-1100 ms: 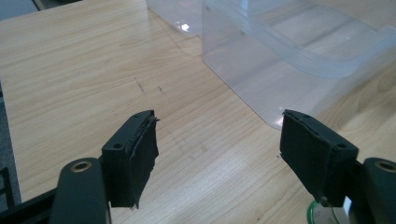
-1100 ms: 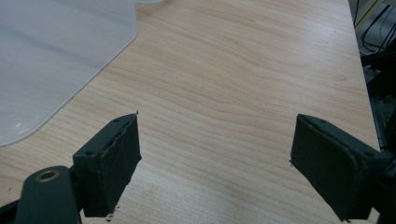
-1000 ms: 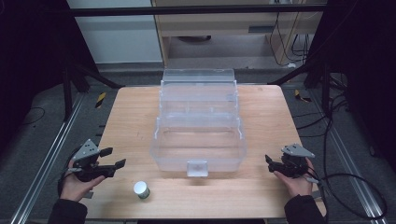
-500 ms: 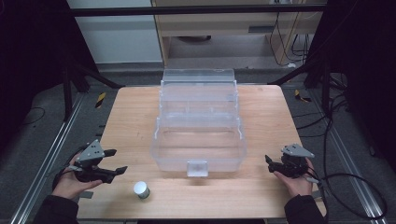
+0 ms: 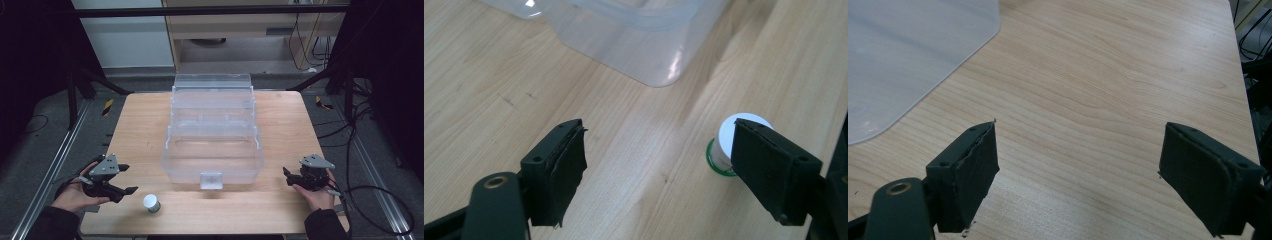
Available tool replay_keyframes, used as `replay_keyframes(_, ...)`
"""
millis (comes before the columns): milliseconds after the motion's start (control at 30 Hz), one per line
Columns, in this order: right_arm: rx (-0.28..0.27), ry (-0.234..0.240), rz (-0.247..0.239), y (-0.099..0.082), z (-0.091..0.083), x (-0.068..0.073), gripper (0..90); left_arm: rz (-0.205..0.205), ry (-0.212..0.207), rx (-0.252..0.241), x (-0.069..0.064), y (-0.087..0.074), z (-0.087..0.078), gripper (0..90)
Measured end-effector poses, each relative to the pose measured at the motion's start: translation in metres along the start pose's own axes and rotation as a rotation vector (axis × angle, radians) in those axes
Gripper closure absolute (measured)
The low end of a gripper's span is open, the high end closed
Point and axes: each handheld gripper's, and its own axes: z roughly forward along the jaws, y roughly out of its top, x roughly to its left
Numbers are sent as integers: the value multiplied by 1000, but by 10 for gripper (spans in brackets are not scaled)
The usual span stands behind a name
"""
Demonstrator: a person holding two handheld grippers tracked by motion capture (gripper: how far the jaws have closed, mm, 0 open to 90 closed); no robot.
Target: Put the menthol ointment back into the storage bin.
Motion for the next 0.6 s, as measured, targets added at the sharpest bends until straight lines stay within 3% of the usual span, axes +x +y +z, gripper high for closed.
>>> replay_keyframes(333, 12, 9, -10, 0, 0, 0, 159, 119, -81, 89, -13, 15, 9, 209)
replay_keyframes(600, 22, 24, -10, -1, 1, 1, 159, 163, -132, 143, -22, 18, 17, 221)
